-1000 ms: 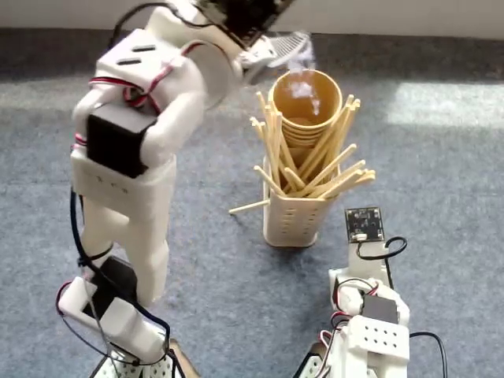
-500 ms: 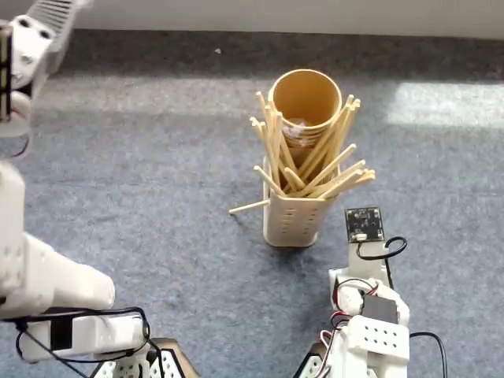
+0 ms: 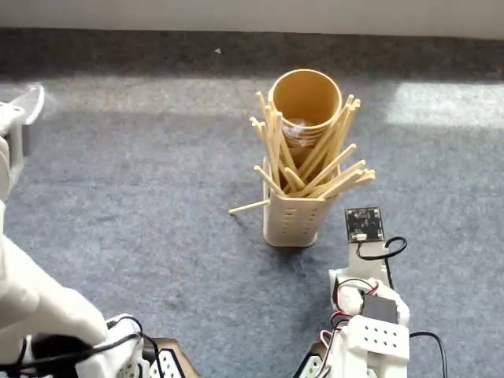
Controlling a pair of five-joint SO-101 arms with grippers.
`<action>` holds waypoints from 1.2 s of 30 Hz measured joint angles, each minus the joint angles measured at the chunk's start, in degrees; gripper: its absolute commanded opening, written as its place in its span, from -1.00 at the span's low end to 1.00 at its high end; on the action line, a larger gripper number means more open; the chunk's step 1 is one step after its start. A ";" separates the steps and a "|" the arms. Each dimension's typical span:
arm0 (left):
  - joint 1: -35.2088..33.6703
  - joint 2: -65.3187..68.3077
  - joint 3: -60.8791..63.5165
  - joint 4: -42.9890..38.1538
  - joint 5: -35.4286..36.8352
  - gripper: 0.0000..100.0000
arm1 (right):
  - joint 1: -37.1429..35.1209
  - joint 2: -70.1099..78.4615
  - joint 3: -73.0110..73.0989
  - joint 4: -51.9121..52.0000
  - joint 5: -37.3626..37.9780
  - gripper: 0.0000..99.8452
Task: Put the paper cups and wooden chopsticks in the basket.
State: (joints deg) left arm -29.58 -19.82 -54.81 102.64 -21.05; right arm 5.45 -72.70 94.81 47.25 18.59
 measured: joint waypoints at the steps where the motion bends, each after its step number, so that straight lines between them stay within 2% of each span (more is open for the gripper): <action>1: 0.44 -2.90 4.22 0.00 0.00 -0.35 | 0.00 0.00 0.00 0.00 0.00 -0.60; 3: 2.29 -9.76 12.66 0.00 0.00 -0.35 | 0.00 0.00 0.00 0.00 0.00 -0.60; 6: 9.05 -22.51 22.95 0.00 -0.18 -0.35 | 0.00 0.00 0.62 0.00 0.00 -0.60; 10: 18.29 -41.76 29.01 -2.64 -0.53 -0.35 | 0.00 0.00 0.62 0.00 0.00 -0.60; 14: 20.04 -56.09 34.02 -7.38 -0.53 -0.35 | 0.00 0.00 0.70 0.00 0.00 -0.60; 20: 17.49 -58.37 41.32 -9.41 -0.53 -0.35 | 0.00 0.00 0.70 0.00 0.00 -0.60; 27: 17.41 -59.34 40.70 -9.49 -0.53 -0.35 | 0.00 0.00 0.70 0.00 0.00 -0.60; 36: 17.58 -59.16 41.41 -4.84 -0.53 -0.35 | 0.00 0.00 0.70 0.00 0.00 -0.60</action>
State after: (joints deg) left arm -12.00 -78.99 -13.41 97.80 -21.58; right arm 5.45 -72.70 95.52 47.25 18.59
